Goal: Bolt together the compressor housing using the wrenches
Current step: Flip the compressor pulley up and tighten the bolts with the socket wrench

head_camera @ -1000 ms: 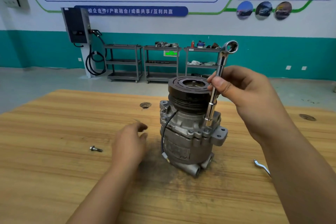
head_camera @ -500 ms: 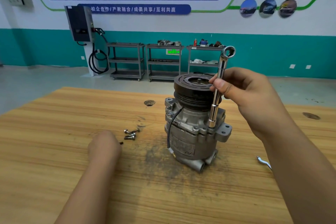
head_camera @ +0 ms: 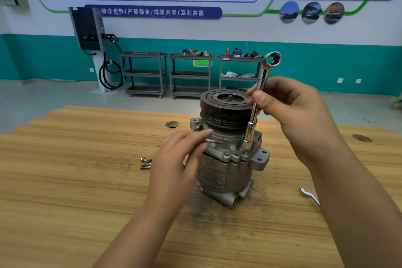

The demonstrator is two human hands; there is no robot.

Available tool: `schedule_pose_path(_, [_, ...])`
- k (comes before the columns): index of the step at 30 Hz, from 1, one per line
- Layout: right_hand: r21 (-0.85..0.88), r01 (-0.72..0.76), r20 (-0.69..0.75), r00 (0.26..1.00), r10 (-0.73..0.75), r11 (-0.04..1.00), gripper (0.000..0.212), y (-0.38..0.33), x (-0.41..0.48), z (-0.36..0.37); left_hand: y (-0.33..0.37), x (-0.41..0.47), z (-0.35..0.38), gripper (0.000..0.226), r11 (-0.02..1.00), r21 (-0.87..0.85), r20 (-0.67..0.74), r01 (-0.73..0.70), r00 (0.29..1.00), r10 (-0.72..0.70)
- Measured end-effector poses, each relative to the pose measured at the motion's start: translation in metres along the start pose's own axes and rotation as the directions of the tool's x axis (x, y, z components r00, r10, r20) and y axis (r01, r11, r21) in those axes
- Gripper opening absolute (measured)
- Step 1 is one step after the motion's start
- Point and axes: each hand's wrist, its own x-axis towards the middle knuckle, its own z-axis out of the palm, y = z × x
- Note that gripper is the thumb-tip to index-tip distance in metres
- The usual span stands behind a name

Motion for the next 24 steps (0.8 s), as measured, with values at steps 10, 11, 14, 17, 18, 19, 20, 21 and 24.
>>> schedule_pose_path(10, [0.0,0.015,0.003,1.0,-0.015,1.0,0.022,-0.001,0.0,0.002,0.001,-0.006,0.015,0.03,0.987,0.13,0.029,-0.095,0.995,0.092])
schedule_pose_path(11, [0.005,0.021,0.0,1.0,-0.021,1.0,0.022,-0.001,0.0,0.002,0.001,-0.006,0.015,0.03,0.986,0.137,0.028,-0.094,0.995,0.091])
schedule_pose_path(14, [0.033,0.045,-0.016,0.999,-0.045,0.998,0.022,-0.002,-0.001,0.004,0.001,-0.006,0.018,0.037,0.985,0.142,0.031,-0.095,0.995,0.091])
schedule_pose_path(17, [0.087,0.07,-0.041,0.997,-0.067,0.994,0.022,-0.005,-0.002,0.007,0.005,-0.004,0.023,0.03,0.988,0.111,0.021,-0.109,0.994,0.107])
schedule_pose_path(18, [0.104,0.075,-0.048,0.996,-0.07,0.992,0.022,-0.005,-0.002,0.008,0.006,-0.003,0.025,0.028,0.99,0.096,0.016,-0.1,0.995,0.099])
schedule_pose_path(19, [0.115,0.078,-0.055,0.996,-0.073,0.99,0.022,-0.006,-0.002,0.009,0.009,-0.003,0.026,0.027,0.995,0.076,0.012,-0.071,0.997,0.07])
schedule_pose_path(20, [0.117,0.081,-0.062,0.995,-0.074,0.99,0.022,-0.006,-0.002,0.01,0.01,-0.002,0.028,0.026,0.998,0.054,0.015,-0.023,1.0,0.022])
schedule_pose_path(21, [0.116,0.082,-0.068,0.995,-0.075,0.99,0.022,-0.006,-0.002,0.011,0.012,-0.002,0.029,0.026,0.999,0.034,0.03,0.031,0.999,-0.032])
schedule_pose_path(24, [0.115,0.097,-0.078,0.993,-0.089,0.989,0.023,-0.007,-0.003,0.013,0.015,-0.003,0.031,0.026,0.984,-0.021,0.065,0.175,0.983,-0.173])
